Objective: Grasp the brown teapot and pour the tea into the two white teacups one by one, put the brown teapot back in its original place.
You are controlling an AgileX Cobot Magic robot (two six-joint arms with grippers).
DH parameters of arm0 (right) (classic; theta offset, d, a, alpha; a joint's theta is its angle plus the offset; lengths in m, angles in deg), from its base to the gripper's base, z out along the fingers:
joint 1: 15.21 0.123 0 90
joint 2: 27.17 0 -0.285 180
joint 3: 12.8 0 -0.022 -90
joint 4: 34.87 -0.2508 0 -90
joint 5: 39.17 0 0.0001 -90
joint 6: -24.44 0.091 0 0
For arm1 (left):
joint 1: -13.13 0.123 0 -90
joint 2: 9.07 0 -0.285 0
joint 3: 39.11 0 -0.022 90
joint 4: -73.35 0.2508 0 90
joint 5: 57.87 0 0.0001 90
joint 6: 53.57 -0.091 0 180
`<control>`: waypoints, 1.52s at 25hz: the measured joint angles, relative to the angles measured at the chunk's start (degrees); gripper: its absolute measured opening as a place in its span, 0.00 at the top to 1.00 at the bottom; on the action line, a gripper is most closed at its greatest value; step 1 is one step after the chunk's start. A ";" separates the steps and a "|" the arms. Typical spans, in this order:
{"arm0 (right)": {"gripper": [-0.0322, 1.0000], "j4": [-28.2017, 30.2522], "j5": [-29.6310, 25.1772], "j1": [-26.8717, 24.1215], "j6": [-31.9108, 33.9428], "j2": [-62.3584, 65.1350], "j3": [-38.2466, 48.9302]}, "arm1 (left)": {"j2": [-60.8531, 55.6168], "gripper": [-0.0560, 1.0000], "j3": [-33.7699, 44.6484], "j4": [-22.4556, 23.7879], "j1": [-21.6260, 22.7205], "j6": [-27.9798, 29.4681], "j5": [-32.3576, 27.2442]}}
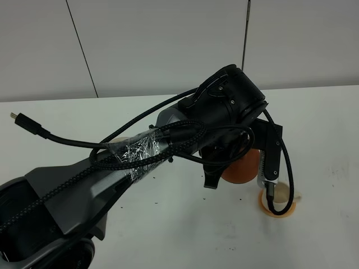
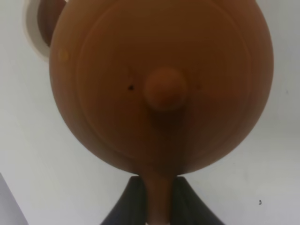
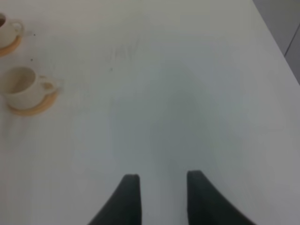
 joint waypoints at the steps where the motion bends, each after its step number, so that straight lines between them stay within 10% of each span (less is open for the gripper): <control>1: 0.74 0.00 0.00 0.00 0.00 0.00 0.00 | 0.00 0.78 0.00 0.05 0.00 0.00 0.00; 38: 0.74 0.00 0.00 0.00 0.00 0.00 0.00 | 2.69 0.78 0.15 9.99 -4.77 4.29 2.64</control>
